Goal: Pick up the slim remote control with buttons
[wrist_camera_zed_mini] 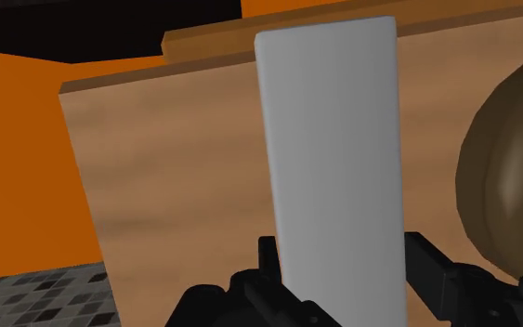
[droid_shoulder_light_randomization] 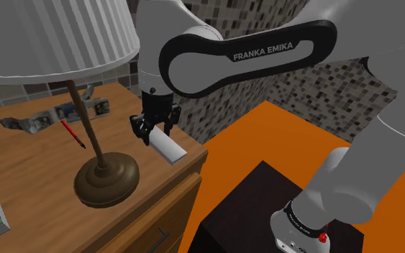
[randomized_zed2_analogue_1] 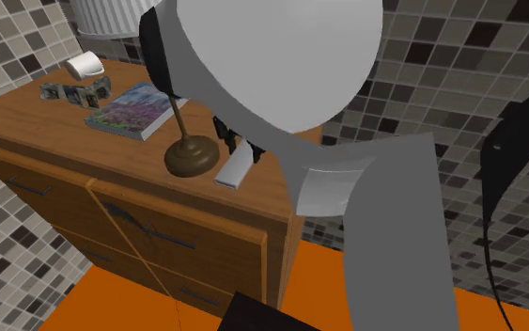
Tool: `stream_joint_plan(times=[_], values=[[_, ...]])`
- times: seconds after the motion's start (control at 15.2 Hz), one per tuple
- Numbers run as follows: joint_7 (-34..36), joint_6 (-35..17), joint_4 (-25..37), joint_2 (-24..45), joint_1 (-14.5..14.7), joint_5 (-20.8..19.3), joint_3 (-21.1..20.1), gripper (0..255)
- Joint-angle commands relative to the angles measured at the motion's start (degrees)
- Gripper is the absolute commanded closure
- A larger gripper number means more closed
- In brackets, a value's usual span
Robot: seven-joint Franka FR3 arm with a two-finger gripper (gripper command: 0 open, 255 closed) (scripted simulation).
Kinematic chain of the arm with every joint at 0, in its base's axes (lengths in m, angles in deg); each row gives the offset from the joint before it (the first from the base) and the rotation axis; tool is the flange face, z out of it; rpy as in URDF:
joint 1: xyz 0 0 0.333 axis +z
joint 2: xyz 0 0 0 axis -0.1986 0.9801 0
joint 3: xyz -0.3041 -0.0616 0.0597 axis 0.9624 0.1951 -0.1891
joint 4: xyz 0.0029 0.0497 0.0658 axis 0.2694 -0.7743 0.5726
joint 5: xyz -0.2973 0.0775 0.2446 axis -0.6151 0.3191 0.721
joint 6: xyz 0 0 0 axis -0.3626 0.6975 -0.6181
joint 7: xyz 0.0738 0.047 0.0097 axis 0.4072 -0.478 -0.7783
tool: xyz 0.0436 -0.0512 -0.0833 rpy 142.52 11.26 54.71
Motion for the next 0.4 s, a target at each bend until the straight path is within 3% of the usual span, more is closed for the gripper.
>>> stream_joint_plan(times=[0.0,0.33], values=[[-0.1,1.7,1.6,-0.2,0.0,0.1,0.0,255],[-0.2,4.0,3.5,-0.6,0.0,0.3,0.0,255]])
